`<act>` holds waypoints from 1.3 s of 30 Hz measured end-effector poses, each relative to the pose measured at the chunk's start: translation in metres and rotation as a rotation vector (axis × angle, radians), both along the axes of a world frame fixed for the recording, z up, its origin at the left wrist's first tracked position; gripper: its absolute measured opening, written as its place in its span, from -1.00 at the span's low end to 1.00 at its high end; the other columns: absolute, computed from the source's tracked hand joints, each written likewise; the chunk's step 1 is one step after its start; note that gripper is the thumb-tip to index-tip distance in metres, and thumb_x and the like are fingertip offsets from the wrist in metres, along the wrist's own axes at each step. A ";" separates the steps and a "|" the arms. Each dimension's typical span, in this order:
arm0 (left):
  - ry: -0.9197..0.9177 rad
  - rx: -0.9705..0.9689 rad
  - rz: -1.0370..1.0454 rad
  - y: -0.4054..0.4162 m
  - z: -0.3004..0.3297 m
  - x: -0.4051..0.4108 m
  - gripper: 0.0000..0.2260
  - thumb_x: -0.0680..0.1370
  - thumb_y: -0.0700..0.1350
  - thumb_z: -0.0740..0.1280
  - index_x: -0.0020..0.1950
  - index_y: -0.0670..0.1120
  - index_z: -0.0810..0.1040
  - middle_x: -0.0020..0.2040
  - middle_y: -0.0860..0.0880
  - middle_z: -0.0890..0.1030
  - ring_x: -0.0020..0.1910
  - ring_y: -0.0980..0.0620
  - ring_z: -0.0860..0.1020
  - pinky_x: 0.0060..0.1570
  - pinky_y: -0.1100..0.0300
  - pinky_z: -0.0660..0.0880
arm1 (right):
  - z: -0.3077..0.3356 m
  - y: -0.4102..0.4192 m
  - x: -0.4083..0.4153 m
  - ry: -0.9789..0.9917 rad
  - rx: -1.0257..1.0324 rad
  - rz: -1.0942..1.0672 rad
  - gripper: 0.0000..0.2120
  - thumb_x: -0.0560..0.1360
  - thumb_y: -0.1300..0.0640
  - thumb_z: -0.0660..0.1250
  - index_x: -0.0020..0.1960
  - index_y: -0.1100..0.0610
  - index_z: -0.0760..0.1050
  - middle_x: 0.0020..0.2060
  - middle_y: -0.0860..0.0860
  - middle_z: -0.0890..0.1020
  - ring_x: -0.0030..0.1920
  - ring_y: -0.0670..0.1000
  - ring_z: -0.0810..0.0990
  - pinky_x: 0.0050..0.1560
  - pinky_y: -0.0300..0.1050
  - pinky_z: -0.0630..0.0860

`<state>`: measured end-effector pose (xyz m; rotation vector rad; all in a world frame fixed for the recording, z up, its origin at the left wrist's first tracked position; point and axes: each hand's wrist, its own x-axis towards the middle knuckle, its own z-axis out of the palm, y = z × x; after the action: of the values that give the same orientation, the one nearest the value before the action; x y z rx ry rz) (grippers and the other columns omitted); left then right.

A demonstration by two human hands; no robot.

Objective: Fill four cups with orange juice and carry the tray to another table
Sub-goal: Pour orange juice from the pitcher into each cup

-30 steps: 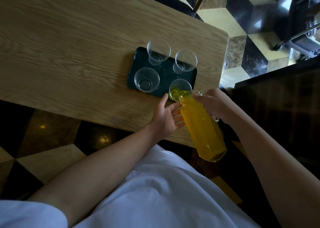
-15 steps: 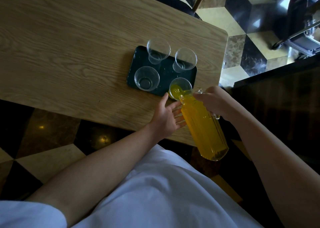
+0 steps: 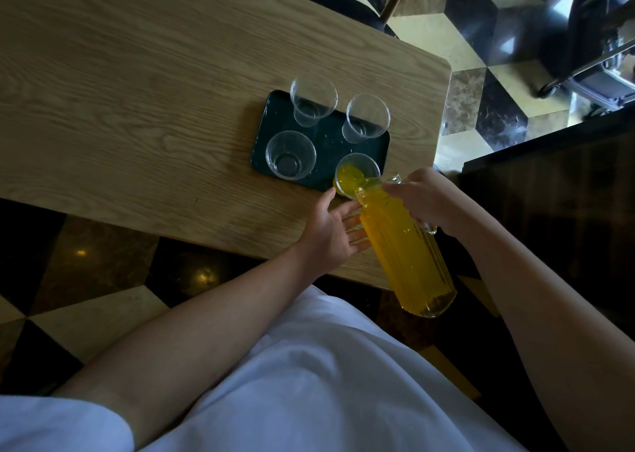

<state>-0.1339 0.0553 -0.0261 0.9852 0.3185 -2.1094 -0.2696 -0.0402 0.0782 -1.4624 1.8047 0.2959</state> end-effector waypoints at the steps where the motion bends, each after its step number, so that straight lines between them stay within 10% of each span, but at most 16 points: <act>1: -0.002 0.002 -0.001 0.000 0.000 0.000 -0.42 0.64 0.33 0.07 0.32 -0.07 0.59 0.31 -0.18 0.62 0.32 -0.20 0.56 0.25 -0.16 0.48 | 0.000 0.000 0.000 0.001 -0.001 0.001 -0.55 0.55 -0.12 0.33 -0.32 0.21 0.41 -0.55 0.09 0.48 -0.59 0.03 0.42 -0.40 -0.12 0.38; 24: -0.004 0.020 -0.002 -0.002 -0.002 -0.001 -0.47 0.65 0.26 0.08 0.29 -0.09 0.61 0.18 -0.18 0.71 0.30 -0.21 0.58 0.23 -0.17 0.51 | 0.005 0.002 0.002 0.016 -0.001 0.011 -0.54 0.55 -0.11 0.33 -0.37 0.19 0.40 -0.49 0.09 0.48 -0.51 0.06 0.41 -0.31 -0.07 0.40; 39: -0.088 0.009 -0.012 -0.016 0.023 0.006 -0.40 0.67 0.28 0.01 0.45 -0.11 0.50 0.43 -0.23 0.52 0.38 -0.25 0.50 0.47 -0.27 0.31 | 0.024 0.001 0.007 -0.085 -0.029 -0.039 -0.55 0.57 -0.09 0.32 -0.32 0.20 0.36 -0.49 0.09 0.42 -0.51 0.05 0.36 -0.32 -0.08 0.35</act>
<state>-0.1278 0.0393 -0.0029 1.0843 0.2781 -2.0698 -0.2629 -0.0388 0.1020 -1.4371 1.7735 0.1860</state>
